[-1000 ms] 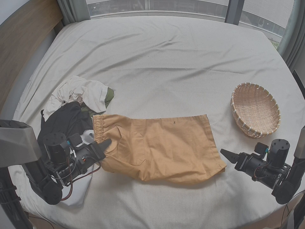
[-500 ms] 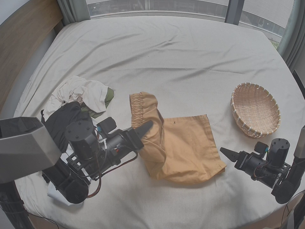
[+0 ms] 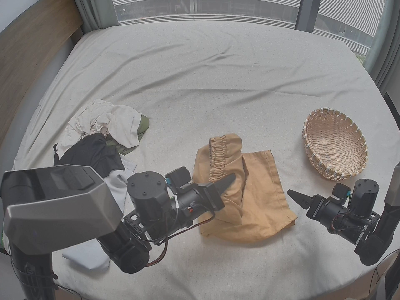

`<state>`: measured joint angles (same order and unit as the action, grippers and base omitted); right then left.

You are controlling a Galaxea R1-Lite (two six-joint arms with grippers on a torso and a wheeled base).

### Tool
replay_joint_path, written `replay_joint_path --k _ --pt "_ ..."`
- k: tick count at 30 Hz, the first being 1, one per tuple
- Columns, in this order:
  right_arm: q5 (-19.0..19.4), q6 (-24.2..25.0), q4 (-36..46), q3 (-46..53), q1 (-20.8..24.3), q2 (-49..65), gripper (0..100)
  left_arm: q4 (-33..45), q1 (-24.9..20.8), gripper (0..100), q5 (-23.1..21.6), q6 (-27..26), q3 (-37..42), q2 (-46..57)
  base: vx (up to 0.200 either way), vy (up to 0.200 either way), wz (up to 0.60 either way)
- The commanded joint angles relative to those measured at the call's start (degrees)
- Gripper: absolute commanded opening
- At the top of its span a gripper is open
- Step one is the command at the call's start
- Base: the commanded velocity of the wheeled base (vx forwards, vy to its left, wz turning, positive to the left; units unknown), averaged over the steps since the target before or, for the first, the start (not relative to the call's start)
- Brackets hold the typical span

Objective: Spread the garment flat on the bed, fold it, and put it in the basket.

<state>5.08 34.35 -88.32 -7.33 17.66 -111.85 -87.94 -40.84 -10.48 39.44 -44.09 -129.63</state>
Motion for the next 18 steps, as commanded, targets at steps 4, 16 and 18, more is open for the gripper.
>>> replay_joint_path --k 4,16,18 --pt "0.0 0.1 0.0 -0.5 0.1 -0.7 100 0.6 -1.7 0 0.0 -0.1 -4.9 -6.2 0.000 0.000 0.00" --pt "0.0 0.9 0.0 -0.4 0.1 -0.7 100 2.1 -1.3 100 0.0 -0.3 -6.8 -5.6 0.000 0.000 0.00" --pt "0.0 0.8 0.0 -0.3 0.0 -0.7 100 2.2 -1.5 100 0.3 -0.4 -7.8 -5.4 0.000 0.000 0.00"
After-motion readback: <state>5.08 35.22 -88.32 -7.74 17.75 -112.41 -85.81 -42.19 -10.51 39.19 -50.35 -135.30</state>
